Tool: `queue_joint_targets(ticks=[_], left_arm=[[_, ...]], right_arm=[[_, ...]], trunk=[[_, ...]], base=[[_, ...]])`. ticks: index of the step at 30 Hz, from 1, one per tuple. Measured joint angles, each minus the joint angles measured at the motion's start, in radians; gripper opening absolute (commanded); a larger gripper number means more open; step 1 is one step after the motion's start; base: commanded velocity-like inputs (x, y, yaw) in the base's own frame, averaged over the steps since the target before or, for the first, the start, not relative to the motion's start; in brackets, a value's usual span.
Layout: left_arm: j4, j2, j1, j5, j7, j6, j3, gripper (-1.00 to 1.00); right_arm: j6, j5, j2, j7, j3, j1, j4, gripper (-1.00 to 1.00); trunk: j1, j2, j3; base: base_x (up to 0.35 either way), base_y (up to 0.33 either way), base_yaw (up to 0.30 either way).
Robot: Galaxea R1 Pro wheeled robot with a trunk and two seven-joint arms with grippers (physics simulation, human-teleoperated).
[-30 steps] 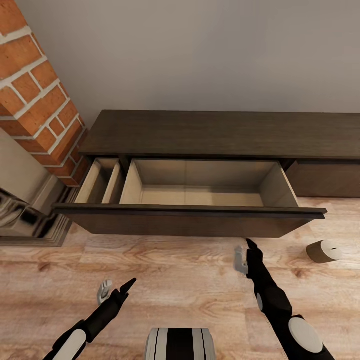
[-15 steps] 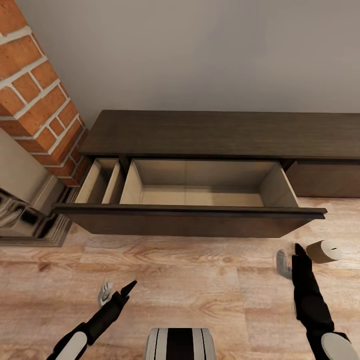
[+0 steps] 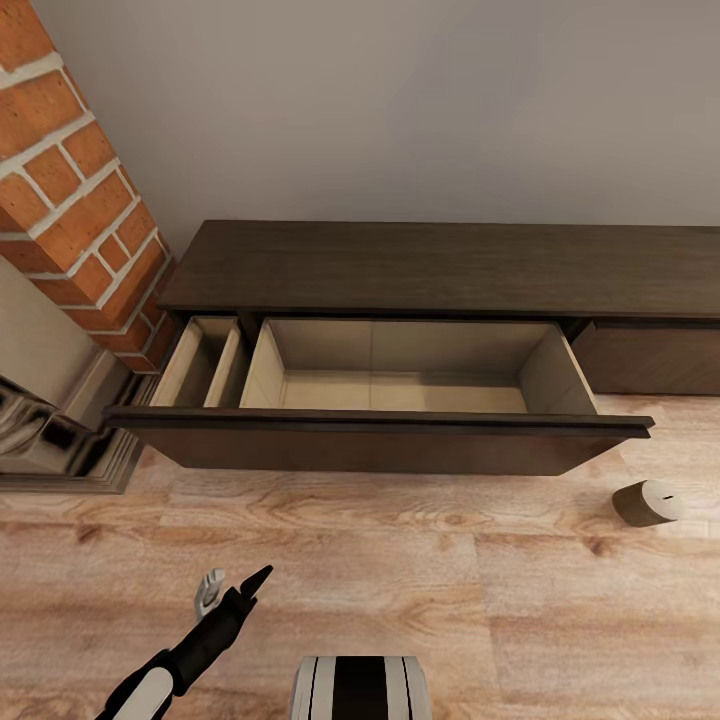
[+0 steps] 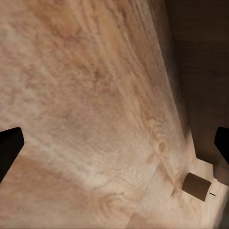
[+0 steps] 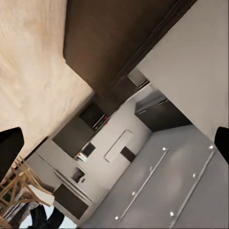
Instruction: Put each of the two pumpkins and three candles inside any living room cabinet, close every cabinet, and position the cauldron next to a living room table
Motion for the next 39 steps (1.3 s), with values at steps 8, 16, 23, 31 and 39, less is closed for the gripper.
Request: queue_joint_targets(ticks=[8,16,23,31,39], left_arm=[[-0.003,0.001,0.0,0.0,0.0,0.001,-0.001,1.0],[-0.01,-0.009,0.0,0.0,0.0,0.004,-0.002,1.0],[-0.014,-0.016,0.0,-0.001,0.0,0.005,-0.002,1.0],[-0.015,-0.021,0.0,-0.007,0.0,-0.001,-0.002,1.0],[-0.02,-0.035,0.0,-0.096,-0.006,-0.005,0.0,1.0]], right_arm=[[0.004,-0.256,-0.173,-0.044,-0.111,-0.024,-0.026,1.0],[0.01,-1.161,-0.384,-0.035,-0.113,-0.045,-0.041,1.0],[0.188,-1.96,-0.477,-0.034,-0.115,-0.046,-0.048,1.0],[0.278,-2.495,-0.477,-0.021,-0.018,-0.046,-0.052,1.0],[0.26,-2.668,-0.45,0.012,0.044,-0.046,-0.064,1.0]], trunk=[[0.0,0.0,0.0],[0.0,0.0,0.0],[0.0,0.0,0.0],[0.0,0.0,0.0],[0.0,0.0,0.0]], base=[[0.0,0.0,0.0],[0.0,0.0,0.0],[0.0,0.0,0.0],[0.0,0.0,0.0],[0.0,0.0,0.0]])
